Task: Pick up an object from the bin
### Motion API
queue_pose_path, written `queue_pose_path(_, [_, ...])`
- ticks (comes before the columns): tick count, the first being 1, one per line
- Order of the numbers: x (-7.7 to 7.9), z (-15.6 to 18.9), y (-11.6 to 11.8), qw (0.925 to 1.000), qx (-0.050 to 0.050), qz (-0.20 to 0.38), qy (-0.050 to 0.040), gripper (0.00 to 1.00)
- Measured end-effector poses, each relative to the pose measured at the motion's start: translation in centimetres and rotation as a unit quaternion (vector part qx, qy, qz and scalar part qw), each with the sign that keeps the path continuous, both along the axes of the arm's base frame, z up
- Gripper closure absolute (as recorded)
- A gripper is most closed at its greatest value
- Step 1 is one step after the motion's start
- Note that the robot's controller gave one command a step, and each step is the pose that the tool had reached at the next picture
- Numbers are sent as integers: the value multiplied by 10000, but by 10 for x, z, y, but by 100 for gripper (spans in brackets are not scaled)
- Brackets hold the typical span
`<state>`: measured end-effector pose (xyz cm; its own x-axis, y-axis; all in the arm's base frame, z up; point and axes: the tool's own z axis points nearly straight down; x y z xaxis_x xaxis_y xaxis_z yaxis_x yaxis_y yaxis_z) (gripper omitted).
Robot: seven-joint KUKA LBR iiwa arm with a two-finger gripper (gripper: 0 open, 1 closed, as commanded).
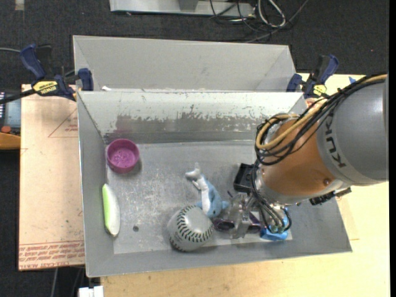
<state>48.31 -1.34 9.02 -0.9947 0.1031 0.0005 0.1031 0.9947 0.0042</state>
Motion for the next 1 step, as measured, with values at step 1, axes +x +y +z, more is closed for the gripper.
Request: queue_pose_path(1, [0, 0, 0, 10000, -1, 2, 0, 100])
